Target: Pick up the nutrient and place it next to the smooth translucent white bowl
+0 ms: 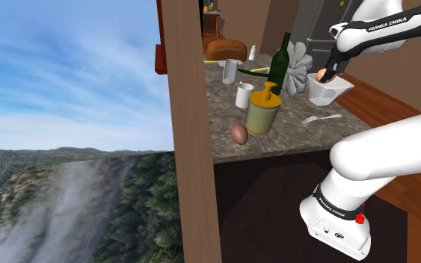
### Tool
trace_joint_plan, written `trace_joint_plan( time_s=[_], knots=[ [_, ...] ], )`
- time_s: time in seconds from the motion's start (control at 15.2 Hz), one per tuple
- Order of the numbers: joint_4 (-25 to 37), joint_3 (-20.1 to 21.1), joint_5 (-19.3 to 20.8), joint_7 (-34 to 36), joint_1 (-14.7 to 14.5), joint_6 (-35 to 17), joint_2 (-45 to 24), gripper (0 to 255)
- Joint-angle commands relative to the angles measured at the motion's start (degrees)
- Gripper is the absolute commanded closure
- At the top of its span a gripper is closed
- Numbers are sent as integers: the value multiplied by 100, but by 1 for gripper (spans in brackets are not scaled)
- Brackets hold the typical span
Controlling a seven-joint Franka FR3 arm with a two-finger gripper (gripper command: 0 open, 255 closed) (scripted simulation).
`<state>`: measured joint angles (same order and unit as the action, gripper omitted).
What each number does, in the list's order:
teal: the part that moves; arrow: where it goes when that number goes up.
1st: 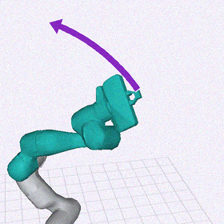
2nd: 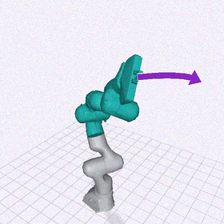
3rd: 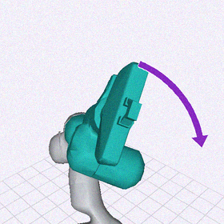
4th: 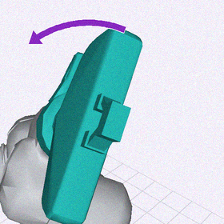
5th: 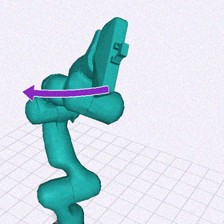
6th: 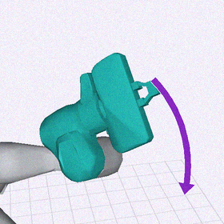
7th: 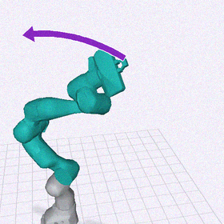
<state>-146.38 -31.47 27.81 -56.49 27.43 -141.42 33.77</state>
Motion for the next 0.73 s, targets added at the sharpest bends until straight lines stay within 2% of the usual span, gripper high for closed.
trace_joint_plan(
  time_s=[0.0,0.66],
  knots=[
    [-129,-30,53,38,26,-176,-48,255],
    [-593,-265,270,167,95,-1118,-535,255]
  ],
)
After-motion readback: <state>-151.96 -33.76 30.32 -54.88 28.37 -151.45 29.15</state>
